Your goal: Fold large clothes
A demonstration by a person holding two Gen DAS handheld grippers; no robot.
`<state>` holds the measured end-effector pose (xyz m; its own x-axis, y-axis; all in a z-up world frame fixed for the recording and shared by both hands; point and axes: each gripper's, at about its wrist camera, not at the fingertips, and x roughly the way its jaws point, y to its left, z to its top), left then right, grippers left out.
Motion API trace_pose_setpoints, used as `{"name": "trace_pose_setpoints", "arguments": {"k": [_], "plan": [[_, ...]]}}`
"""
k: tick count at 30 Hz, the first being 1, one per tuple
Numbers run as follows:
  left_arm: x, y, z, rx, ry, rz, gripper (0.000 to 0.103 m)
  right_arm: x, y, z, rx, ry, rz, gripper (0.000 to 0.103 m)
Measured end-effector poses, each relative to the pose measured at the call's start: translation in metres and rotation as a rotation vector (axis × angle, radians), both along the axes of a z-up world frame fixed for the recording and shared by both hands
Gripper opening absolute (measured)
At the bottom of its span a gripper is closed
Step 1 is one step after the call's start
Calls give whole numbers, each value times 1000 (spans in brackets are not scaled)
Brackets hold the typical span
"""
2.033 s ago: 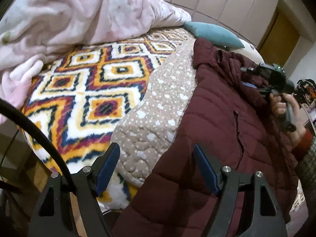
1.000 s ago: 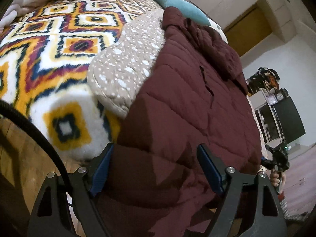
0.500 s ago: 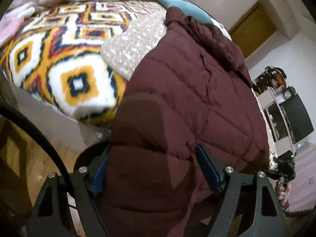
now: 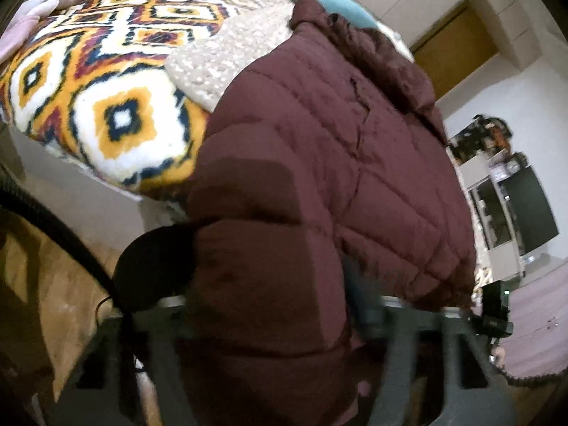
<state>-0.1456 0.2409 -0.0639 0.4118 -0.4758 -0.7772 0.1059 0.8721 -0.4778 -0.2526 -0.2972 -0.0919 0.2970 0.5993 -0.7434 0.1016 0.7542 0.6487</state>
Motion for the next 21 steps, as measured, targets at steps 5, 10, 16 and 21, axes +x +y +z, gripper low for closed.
{"name": "trace_pose_setpoints", "arguments": {"k": [5, 10, 16, 21], "plan": [[-9, 9, 28, -74, -6, 26, 21, -4, 7, 30, 55, -33, 35, 26], [-19, 1, 85, -85, -84, 10, 20, -9, 6, 113, 115, -187, 82, 22], [5, 1, 156, -185, -167, 15, 20, 20, -9, 208, 152, -395, 77, 22], [69, -8, 216, -199, -277, 37, 20, 78, -33, 259, 163, -516, 5, 22]]}}
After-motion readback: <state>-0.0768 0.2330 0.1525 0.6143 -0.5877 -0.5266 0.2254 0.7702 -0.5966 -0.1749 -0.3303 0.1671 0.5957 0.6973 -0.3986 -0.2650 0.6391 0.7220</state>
